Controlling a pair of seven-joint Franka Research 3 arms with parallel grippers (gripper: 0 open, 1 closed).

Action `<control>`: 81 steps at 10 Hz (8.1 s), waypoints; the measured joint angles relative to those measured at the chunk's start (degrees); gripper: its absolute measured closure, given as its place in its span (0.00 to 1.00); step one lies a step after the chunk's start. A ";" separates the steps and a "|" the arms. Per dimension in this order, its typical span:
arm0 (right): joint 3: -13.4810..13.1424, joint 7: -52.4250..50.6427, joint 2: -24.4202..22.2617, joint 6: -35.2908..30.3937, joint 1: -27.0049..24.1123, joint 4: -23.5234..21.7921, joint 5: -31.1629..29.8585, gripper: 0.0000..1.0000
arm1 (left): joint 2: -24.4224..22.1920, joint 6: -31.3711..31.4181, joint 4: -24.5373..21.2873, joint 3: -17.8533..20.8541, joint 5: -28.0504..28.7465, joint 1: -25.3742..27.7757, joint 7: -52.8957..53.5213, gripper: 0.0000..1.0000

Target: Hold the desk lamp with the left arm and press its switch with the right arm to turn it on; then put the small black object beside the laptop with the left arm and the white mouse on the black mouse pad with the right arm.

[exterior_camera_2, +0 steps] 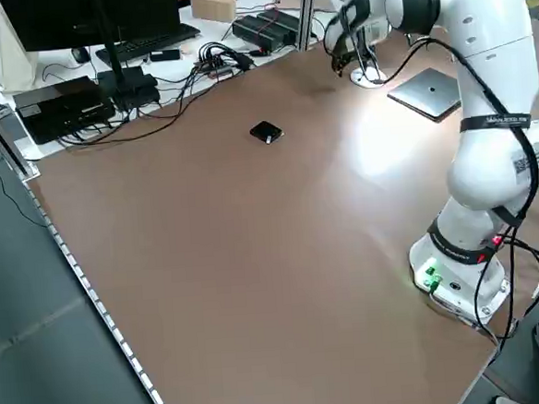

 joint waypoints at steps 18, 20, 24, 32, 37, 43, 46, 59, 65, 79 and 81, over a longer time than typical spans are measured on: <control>0.69 -0.74 4.51 18.64 -1.73 -10.62 -1.01 0.26 | -1.42 -7.89 -5.45 5.93 6.63 22.47 -13.66 0.00; 0.81 -0.73 4.51 18.64 -1.42 -10.49 -1.01 0.26 | -0.90 -7.74 -5.45 6.94 8.35 22.14 -13.66 0.00; 0.71 -0.73 4.50 18.66 -1.00 -10.42 -1.01 0.26 | -0.11 -7.67 -5.57 8.86 8.63 20.93 -13.66 0.00; 0.66 -0.78 4.58 18.59 -1.15 -10.59 -1.01 0.29 | 2.04 -6.93 -5.65 9.64 9.80 20.79 -13.66 0.02; 0.67 -0.88 4.61 18.58 -1.13 -10.56 -1.01 0.37 | 0.43 -6.66 -5.87 8.98 9.83 19.99 -14.19 0.21; 0.85 -0.26 -0.94 4.44 3.66 -9.74 -1.01 0.37 | -10.45 -7.37 -16.65 1.93 9.85 6.43 -35.90 0.21; 0.90 -0.07 -11.32 -0.48 8.07 -16.99 -0.99 0.37 | -10.17 -7.36 -18.64 -1.48 9.86 1.89 -44.04 0.21; 1.03 0.40 -31.25 37.79 16.08 -69.06 -1.01 0.28 | -2.27 -6.70 -14.14 -0.48 12.57 -11.22 -50.55 0.19; 0.85 0.41 -35.25 25.08 18.01 -55.14 -1.26 0.00 | -8.58 -11.42 -15.39 -0.53 13.05 -8.55 -48.76 0.00; 0.71 9.42 -35.96 -17.97 9.88 -8.05 -11.66 0.00 | -31.30 -47.75 2.40 9.90 0.48 12.10 -6.25 0.00; 0.75 9.45 -35.91 -18.01 10.00 -7.74 -11.67 0.00 | -36.40 -52.52 2.86 14.76 -0.20 9.31 -4.43 0.00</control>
